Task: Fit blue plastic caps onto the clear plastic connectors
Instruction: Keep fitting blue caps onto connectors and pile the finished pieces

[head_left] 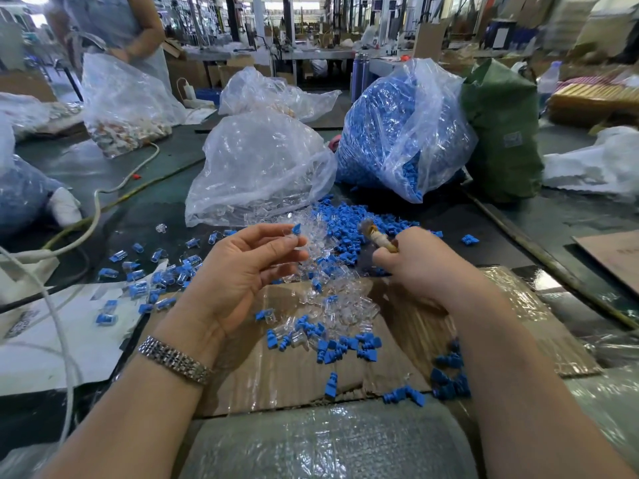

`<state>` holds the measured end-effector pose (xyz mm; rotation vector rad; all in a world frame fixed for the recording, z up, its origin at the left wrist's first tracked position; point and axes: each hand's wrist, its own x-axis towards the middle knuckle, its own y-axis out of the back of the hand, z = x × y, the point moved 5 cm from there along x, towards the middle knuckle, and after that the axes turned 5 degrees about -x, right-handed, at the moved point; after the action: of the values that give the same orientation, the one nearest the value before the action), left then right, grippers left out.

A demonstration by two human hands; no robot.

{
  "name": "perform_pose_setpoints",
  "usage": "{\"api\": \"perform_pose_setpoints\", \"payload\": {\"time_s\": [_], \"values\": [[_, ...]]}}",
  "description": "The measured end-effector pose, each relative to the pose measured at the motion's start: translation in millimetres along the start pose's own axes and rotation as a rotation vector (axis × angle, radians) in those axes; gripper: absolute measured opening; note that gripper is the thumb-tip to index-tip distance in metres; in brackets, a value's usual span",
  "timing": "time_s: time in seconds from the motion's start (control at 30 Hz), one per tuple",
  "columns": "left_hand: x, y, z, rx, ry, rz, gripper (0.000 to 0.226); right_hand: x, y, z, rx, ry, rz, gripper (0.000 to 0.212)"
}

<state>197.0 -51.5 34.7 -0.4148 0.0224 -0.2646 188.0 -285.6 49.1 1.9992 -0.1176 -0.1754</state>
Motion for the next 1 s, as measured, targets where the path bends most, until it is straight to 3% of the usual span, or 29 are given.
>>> {"api": "perform_pose_setpoints", "payload": {"time_s": [0.07,0.17,0.3,0.63,0.73,1.0], "values": [[-0.5,1.9,0.6,-0.030,0.005,0.018,0.017,-3.4,3.7,-5.5,0.168,0.067,-0.045,0.036],[-0.1,2.2,-0.3,-0.082,0.014,0.027,0.021,-15.9,-4.3,-19.5,0.526,0.156,-0.284,0.024],[2.3,-0.6,-1.1,-0.089,0.002,0.007,0.024,-30.7,-12.7,-33.1,0.565,0.272,-0.489,0.025],[2.6,-8.1,-1.7,0.106,-0.060,-0.031,0.020,-33.7,-16.1,-40.1,0.489,0.328,-0.488,0.024],[1.2,-9.1,-1.4,0.225,-0.110,-0.004,0.020,-32.3,-19.7,-41.0,0.484,0.307,-0.466,0.029],[-2.3,-9.0,-0.2,0.268,-0.156,0.045,0.021,-29.1,-21.1,-40.1,0.402,0.299,-0.409,0.044]]}}
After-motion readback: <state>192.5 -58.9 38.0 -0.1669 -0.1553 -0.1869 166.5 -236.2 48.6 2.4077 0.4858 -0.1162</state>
